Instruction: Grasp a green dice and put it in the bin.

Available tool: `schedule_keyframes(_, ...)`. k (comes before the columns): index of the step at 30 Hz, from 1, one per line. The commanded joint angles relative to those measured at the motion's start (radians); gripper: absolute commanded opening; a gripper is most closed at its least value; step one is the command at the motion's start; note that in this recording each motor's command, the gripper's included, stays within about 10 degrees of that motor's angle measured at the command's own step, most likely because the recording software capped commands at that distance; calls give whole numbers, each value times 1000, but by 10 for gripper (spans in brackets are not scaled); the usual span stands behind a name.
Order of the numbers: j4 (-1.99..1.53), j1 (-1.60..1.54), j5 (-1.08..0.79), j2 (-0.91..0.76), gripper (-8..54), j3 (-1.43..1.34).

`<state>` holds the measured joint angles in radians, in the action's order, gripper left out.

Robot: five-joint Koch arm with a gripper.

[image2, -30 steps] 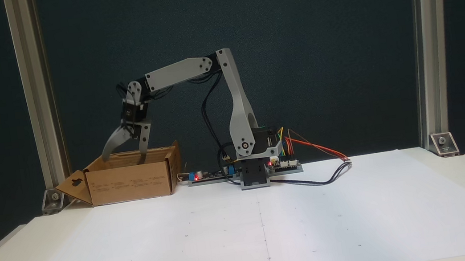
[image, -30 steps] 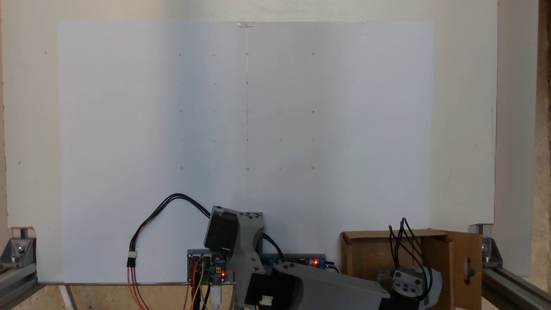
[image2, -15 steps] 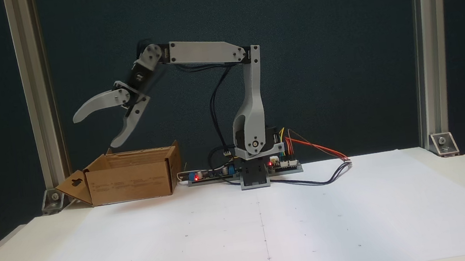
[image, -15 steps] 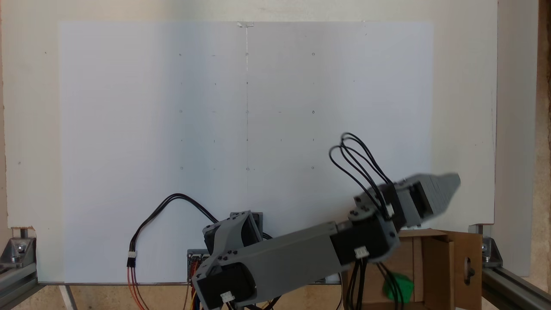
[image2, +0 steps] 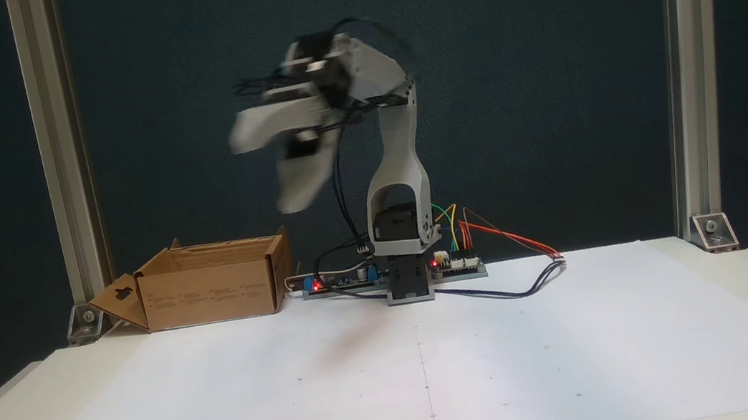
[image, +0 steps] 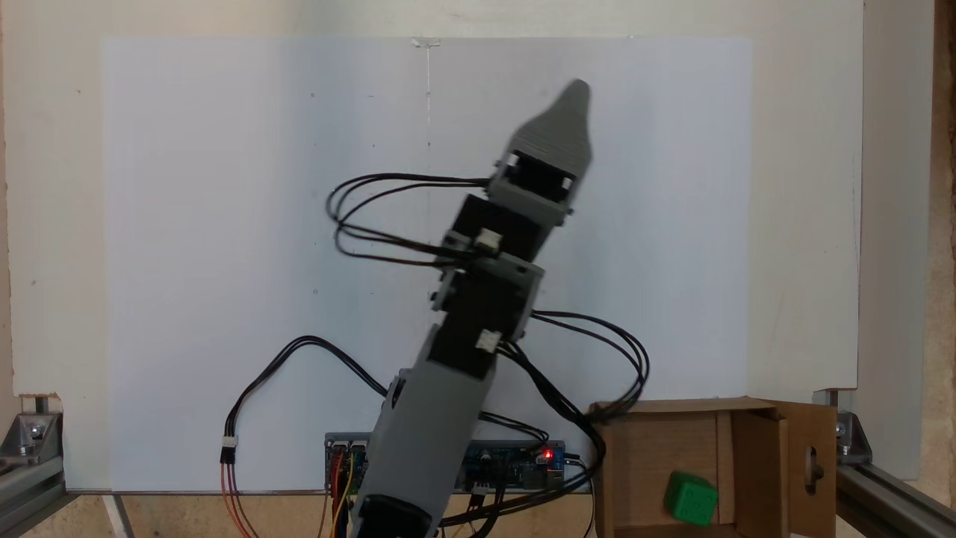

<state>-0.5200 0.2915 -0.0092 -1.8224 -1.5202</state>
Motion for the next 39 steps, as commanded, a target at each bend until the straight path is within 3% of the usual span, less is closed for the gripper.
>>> schedule_keyframes(1, 23, -129, 37, -63, 440, 25)
schedule_keyframes(7, 135, -331, 43, -153, 440, -160)
schedule_keyframes(26, 963, -276, 32, -532, 452, -894)
schedule_keyframes(39, 1486, -278, 26, -551, 439, -1292)
